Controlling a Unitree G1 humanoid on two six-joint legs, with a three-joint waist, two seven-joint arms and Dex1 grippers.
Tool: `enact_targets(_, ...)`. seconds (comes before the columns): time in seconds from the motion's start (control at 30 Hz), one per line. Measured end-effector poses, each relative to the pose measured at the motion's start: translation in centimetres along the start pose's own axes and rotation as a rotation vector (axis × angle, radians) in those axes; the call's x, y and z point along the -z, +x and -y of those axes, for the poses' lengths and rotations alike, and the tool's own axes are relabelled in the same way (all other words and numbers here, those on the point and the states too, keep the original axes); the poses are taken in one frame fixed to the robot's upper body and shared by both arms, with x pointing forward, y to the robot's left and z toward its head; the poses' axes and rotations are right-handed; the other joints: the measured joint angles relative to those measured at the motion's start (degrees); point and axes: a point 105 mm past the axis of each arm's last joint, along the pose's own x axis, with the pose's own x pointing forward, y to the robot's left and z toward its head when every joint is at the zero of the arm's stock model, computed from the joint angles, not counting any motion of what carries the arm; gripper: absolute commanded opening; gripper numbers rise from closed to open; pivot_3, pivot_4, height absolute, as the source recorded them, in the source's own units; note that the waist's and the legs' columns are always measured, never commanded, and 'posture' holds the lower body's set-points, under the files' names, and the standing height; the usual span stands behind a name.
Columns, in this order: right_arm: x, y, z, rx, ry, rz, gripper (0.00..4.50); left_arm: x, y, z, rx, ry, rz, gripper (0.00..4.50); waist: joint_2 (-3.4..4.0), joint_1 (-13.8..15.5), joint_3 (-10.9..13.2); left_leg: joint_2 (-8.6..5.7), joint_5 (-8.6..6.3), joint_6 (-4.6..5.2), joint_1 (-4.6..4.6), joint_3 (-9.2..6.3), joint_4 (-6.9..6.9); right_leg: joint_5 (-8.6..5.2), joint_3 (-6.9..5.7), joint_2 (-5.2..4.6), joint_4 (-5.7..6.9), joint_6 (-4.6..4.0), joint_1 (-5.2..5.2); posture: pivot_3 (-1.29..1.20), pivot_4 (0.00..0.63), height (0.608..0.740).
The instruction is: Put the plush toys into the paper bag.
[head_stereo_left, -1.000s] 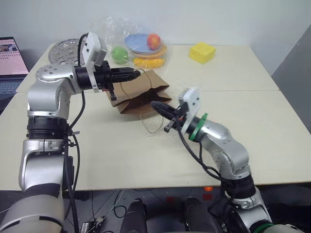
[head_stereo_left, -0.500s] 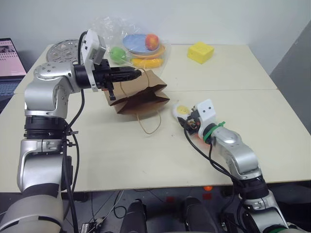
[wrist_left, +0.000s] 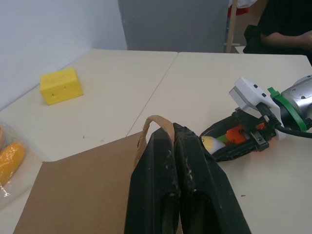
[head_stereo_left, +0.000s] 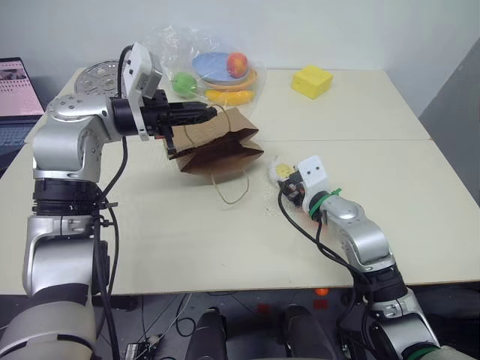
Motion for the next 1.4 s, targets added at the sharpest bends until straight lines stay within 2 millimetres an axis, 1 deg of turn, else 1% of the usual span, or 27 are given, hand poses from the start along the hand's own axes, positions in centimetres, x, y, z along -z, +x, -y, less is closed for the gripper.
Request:
enact_targets(0.07, -0.1, 0.0, 0.0, -0.002, -0.003, 0.006, 0.40, 0.0, 0.0, 0.0, 0.001, -0.001, 0.000, 0.00, 0.00, 0.0, 0.0, 0.00, 0.00, 0.00, 0.00, 0.00, 0.00, 0.00, 0.00, 0.00, 0.00, 0.00, 0.00, 0.00, 0.150, 0.740)
enact_targets(0.1, -0.2, 0.0, -0.1, -0.015, 0.001, 0.013, 0.15, 0.0, 0.0, 0.0, 0.001, -0.002, 0.000, 0.00, 0.00, 0.0, 0.0, 0.00, 0.00, 0.00, 0.00, 0.00, 0.00, 0.00, 0.00, 0.00, 0.00, 0.00, 0.00, 0.00, 0.150, 0.740)
enact_targets(0.13, -0.4, -0.2, 0.0, -0.034, 0.010, 0.026, 0.01, 0.0, 0.0, 0.0, 0.002, -0.006, -0.001, 0.00, 0.00, 0.0, 0.0, 0.00, 0.00, 0.00, 0.00, 0.00, 0.00, 0.00, 0.00, 0.00, 0.00, 0.00, 0.00, 0.00, 0.150, 0.740)
enact_targets(0.2, -1.3, -0.7, -0.2, -0.102, 0.038, 0.061, 0.01, 0.1, 0.0, 0.0, 0.003, -0.018, -0.003, 0.00, 0.00, 0.0, 0.0, 0.00, 0.00, 0.00, 0.00, 0.00, 0.00, 0.00, 0.00, 0.00, 0.00, 0.00, 0.00, 0.00, 0.150, 0.740)
enact_targets(0.27, -3.3, -1.9, -1.0, -0.214, 0.054, 0.119, 0.01, 0.1, 0.0, 0.0, 0.004, -0.019, -0.003, 0.00, 0.00, 0.0, 0.0, 0.00, 0.00, 0.00, -0.01, -0.01, -0.01, 0.00, -0.01, 0.00, 0.00, 0.00, 0.00, 0.00, 0.150, 0.740)
enact_targets(0.37, -6.2, -3.1, -2.4, -0.319, 0.068, 0.178, 0.01, 0.0, 0.1, 0.1, 0.008, -0.024, 0.000, 0.00, 0.00, -0.1, 0.0, 0.00, 0.00, 0.00, 0.00, -0.01, 0.00, 0.00, -0.01, 0.00, 0.01, 0.00, 0.00, 0.00, 0.150, 0.740)
enact_targets(0.47, -7.6, -3.2, -3.6, -0.361, 0.097, 0.190, 0.01, -0.2, 0.5, 0.5, 0.027, -0.042, 0.013, 0.00, 0.00, -0.1, 0.0, 0.01, 0.00, 0.00, 0.00, -0.01, 0.00, 0.00, -0.01, 0.00, 0.03, 0.00, 0.00, 0.00, 0.150, 0.740)
enact_targets(0.6, -8.8, -1.7, -5.4, -0.374, 0.104, 0.181, 0.01, -0.8, 1.5, 1.4, 0.071, -0.097, 0.055, 0.00, 0.00, -0.1, 0.0, 0.00, 0.00, 0.00, -0.01, -0.01, 0.01, 0.00, -0.01, 0.00, 0.02, 0.00, 0.00, 0.00, 0.150, 0.740)
enact_targets(0.67, -8.6, -1.3, -5.6, -0.373, 0.111, 0.168, 0.01, -1.2, 1.7, 1.7, 0.085, -0.100, 0.066, 0.00, 0.00, 0.0, 0.0, 0.00, 0.00, 0.00, -0.01, -0.01, -0.01, 0.00, -0.01, 0.00, 0.01, 0.00, 0.00, 0.00, 0.150, 0.740)
enact_targets(0.73, -8.1, -0.8, -5.3, -0.350, 0.116, 0.143, 0.01, -1.4, 1.7, 1.8, 0.085, -0.107, 0.066, 0.00, 0.00, 0.1, 0.0, 0.00, 0.00, 0.00, -0.01, -0.02, -0.01, 0.00, -0.02, 0.00, 0.01, 0.00, 0.00, 0.00, 0.150, 0.740)
enact_targets(0.77, -8.0, -0.3, -5.4, -0.344, 0.116, 0.133, 0.01, -1.4, 1.7, 1.8, 0.085, -0.108, 0.068, 0.00, 0.00, 0.0, 0.0, 0.00, 0.00, 0.00, -0.01, -0.02, -0.01, 0.00, -0.01, 0.00, 0.01, 0.00, -0.01, 0.00, 0.150, 0.740)
enact_targets(0.8, -8.0, 0.6, -5.4, -0.332, 0.108, 0.117, 0.01, -1.7, 1.9, 2.1, 0.091, -0.114, 0.076, 0.00, 0.00, 0.0, 0.0, 0.00, 0.00, 0.00, -0.01, 0.00, 0.01, 0.00, 0.00, 0.00, 0.01, -0.01, -0.01, 0.00, 0.150, 0.740)
enact_targets(0.87, -8.6, 2.0, -5.8, -0.320, 0.093, 0.110, 0.01, -2.3, 2.6, 2.7, 0.118, -0.130, 0.107, 0.00, 0.00, -0.1, 0.0, 0.01, 0.00, 0.00, 0.00, -0.01, 0.02, 0.01, -0.01, 0.00, 0.04, -0.01, -0.01, 0.00, 0.150, 0.740)
enact_targets(1.0, -8.6, 3.8, -7.2, -0.339, 0.079, 0.085, 0.01, -3.2, 3.0, 3.8, 0.155, -0.173, 0.145, 0.00, 0.00, -0.3, 0.0, 0.01, 0.00, 0.00, 0.00, -0.01, -0.02, 0.01, 0.00, 0.00, 0.05, -0.01, -0.04, 0.00, 0.150, 0.740)
enact_targets(1.03, -8.6, 4.3, -7.3, -0.335, 0.078, 0.080, 0.01, -3.4, 2.9, 4.0, 0.160, -0.183, 0.155, 0.00, 0.00, -0.2, 0.0, 0.01, 0.00, 0.00, -0.01, -0.01, -0.04, 0.01, -0.01, 0.00, 0.05, -0.01, -0.05, 0.00, 0.150, 0.740)
enact_targets(1.17, -9.2, 5.4, -7.2, -0.309, 0.076, 0.091, 0.01, -3.5, 2.9, 4.3, 0.158, -0.213, 0.167, 0.00, 0.00, -0.2, 0.0, 0.01, 0.00, 0.00, -0.01, -0.02, -0.05, 0.01, -0.01, 0.00, 0.04, -0.01, -0.05, 0.00, 0.150, 0.740)
enact_targets(1.3, -10.1, 6.5, -8.2, -0.318, 0.104, 0.111, 0.01, -3.8, 2.9, 4.5, 0.159, -0.221, 0.183, 0.00, 0.01, -0.2, 0.0, 0.01, 0.00, 0.00, 0.00, -0.01, -0.04, 0.01, -0.01, 0.00, 0.05, -0.01, -0.06, 0.00, 0.150, 0.740)
enact_targets(1.4, -9.5, 7.0, -8.8, -0.327, 0.130, 0.100, 0.01, -3.8, 2.9, 4.5, 0.159, -0.234, 0.188, 0.00, 0.00, -0.2, 0.0, 0.01, 0.00, 0.00, -0.01, -0.02, -0.04, 0.01, -0.01, 0.00, 0.04, -0.01, -0.05, 0.00, 0.150, 0.740)
